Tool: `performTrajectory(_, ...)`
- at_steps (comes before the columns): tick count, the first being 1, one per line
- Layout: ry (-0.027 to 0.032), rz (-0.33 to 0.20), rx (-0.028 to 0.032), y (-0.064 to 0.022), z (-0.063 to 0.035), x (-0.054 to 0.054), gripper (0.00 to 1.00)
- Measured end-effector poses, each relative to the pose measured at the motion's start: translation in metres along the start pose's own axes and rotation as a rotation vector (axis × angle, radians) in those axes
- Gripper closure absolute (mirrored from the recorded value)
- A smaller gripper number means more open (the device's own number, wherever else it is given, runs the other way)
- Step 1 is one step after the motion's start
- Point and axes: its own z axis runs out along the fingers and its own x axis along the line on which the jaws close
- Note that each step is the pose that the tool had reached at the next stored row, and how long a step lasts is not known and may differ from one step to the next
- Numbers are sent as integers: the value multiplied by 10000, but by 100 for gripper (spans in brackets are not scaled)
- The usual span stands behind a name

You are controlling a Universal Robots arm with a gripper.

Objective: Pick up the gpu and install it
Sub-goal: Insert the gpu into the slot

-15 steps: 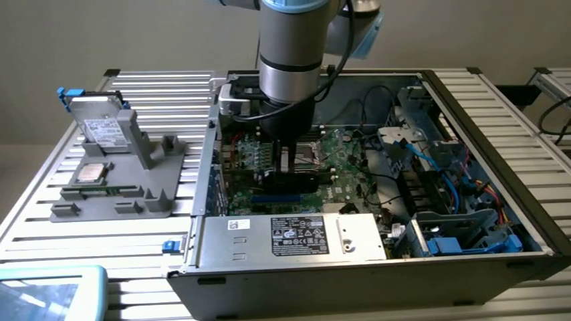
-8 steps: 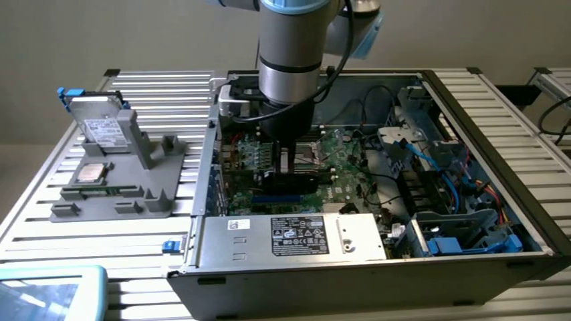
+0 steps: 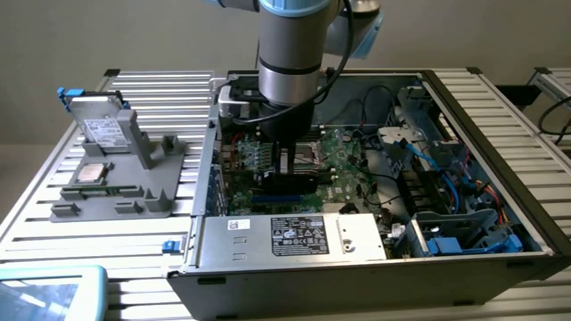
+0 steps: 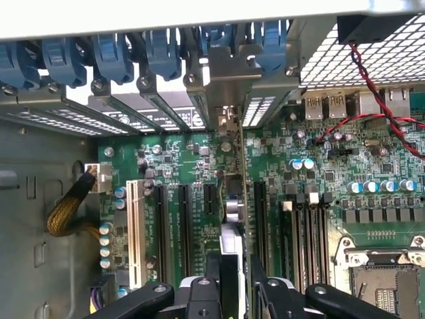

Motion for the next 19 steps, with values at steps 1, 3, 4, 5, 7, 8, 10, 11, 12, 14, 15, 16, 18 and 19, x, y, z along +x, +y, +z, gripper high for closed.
performTrajectory(1,-1,0,0,0,0,0,73)
performTrajectory(3,-3,0,0,-1,1,7,73)
performTrajectory(4,-5,0,0,-1,1,11,73)
performTrajectory(5,-6,0,1,-1,2,13,73)
performTrajectory(7,-6,0,0,-1,2,15,73)
performTrajectory(8,-6,0,0,-2,2,15,73)
performTrajectory(10,-5,-1,0,-1,1,16,73)
performTrajectory(11,-6,-1,0,-2,2,16,73)
performTrajectory(12,-6,-1,0,-1,1,16,73)
performTrajectory(14,-6,-2,-1,-2,2,16,73)
performTrajectory(15,-5,-7,-1,-5,2,19,73)
performTrajectory(16,-12,-15,-1,-13,1,23,73)
performTrajectory(18,-21,-19,-1,-15,1,23,73)
performTrajectory(19,-22,-20,0,-14,1,23,73)
